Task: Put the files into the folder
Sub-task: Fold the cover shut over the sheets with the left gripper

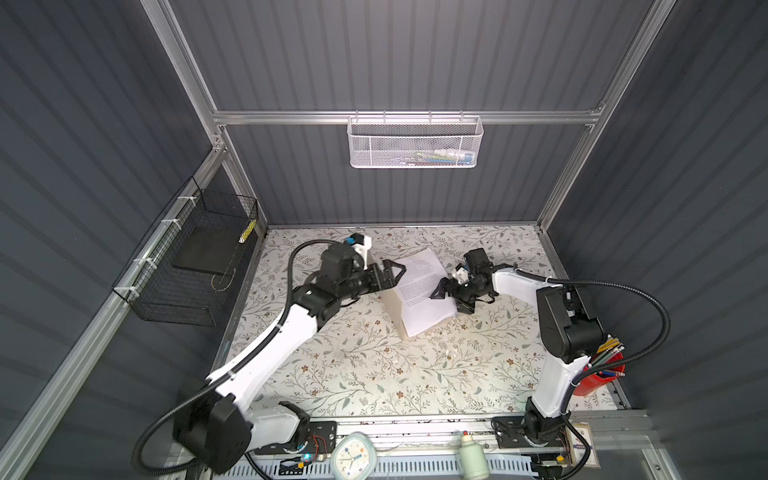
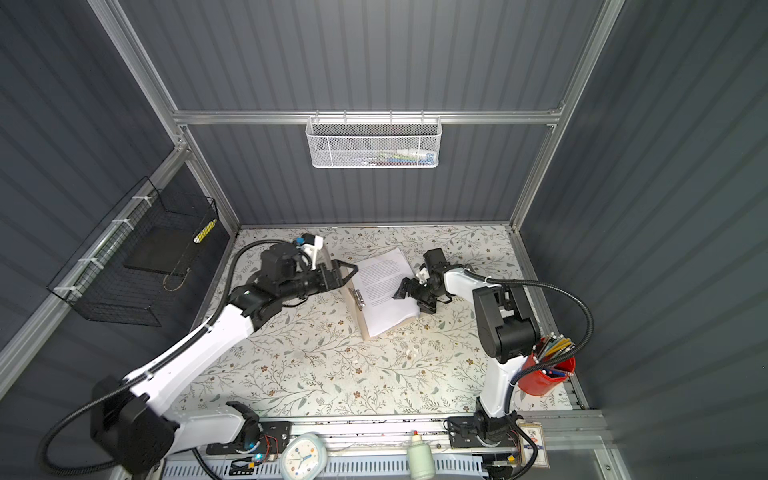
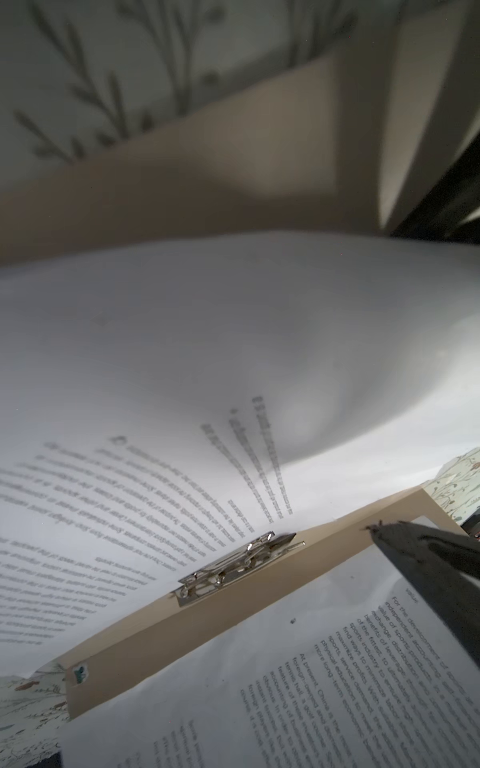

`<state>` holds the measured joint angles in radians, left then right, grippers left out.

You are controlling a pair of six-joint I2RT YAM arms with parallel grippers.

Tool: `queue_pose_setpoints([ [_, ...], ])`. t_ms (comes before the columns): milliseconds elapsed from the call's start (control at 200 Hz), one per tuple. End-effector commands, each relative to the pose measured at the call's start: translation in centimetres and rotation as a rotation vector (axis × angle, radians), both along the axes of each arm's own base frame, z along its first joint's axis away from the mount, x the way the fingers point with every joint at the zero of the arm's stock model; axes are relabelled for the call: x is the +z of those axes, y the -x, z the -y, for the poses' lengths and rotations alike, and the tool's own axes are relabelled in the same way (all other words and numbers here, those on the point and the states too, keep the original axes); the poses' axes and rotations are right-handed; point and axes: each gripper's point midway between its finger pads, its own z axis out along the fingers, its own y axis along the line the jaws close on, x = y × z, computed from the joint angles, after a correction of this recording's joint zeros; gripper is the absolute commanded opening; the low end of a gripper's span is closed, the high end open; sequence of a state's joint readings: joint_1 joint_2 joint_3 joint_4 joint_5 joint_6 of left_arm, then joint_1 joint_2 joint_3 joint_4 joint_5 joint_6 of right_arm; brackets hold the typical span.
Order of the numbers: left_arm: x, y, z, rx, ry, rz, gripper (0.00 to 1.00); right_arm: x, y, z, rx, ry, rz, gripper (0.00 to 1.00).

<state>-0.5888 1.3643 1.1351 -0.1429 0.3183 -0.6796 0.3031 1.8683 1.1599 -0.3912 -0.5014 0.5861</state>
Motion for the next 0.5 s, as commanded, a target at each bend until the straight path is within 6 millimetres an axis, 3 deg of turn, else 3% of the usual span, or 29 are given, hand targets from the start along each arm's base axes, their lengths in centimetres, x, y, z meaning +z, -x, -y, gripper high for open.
queue_pose_setpoints([
  [0, -1.2, 0.1, 7.1, -0.191, -0.011, 0.038, 1.0, 2.6, -1.4, 2.8, -0.169, 0.077, 0.077, 0.99],
  [115, -2.6, -0.2, 13.1, -0.283, 0.019, 0.019, 1.0, 5.5, -1.0, 10.0, -0.385, 0.201, 0.136, 0.99],
  [140, -3.1, -0.4, 13.3, -0.283, 0.022, 0.009, 1.0, 6.4, -0.8, 11.4, -0.422, 0.221, 0.167, 0.99],
  [155, -1.6, -0.8, 13.7, -0.281, 0.042, 0.038, 1.0, 7.0, -0.6, 12.2, -0.442, 0.23, 0.184, 0.99],
  [180, -1.2, -1.1, 13.7, -0.273, 0.044, 0.048, 1.0, 7.9, -0.3, 13.5, -0.478, 0.248, 0.215, 0.99],
  [235, -0.4, -2.0, 12.4, -0.23, 0.014, 0.088, 1.0, 10.1, 0.4, 15.7, -0.531, 0.263, 0.288, 0.99],
  [285, 0.1, -3.4, 9.6, -0.141, -0.037, 0.129, 1.0, 12.2, 0.9, 17.3, -0.559, 0.273, 0.364, 0.99],
  [295, -1.0, -3.5, 8.7, -0.123, -0.058, 0.114, 1.0, 12.5, 1.0, 17.6, -0.562, 0.281, 0.378, 0.99],
  [340, -1.6, -4.9, 4.9, -0.015, -0.088, 0.115, 1.0, 13.9, 1.4, 18.8, -0.568, 0.319, 0.441, 0.99],
  [425, -3.7, -7.6, -4.7, 0.273, -0.176, 0.125, 1.0, 15.4, 1.9, 21.8, -0.617, 0.449, 0.543, 0.99],
  [495, -6.2, -8.2, -12.6, 0.533, -0.367, 0.182, 1.0, 16.7, 0.8, 22.5, -0.557, 0.489, 0.71, 0.99],
])
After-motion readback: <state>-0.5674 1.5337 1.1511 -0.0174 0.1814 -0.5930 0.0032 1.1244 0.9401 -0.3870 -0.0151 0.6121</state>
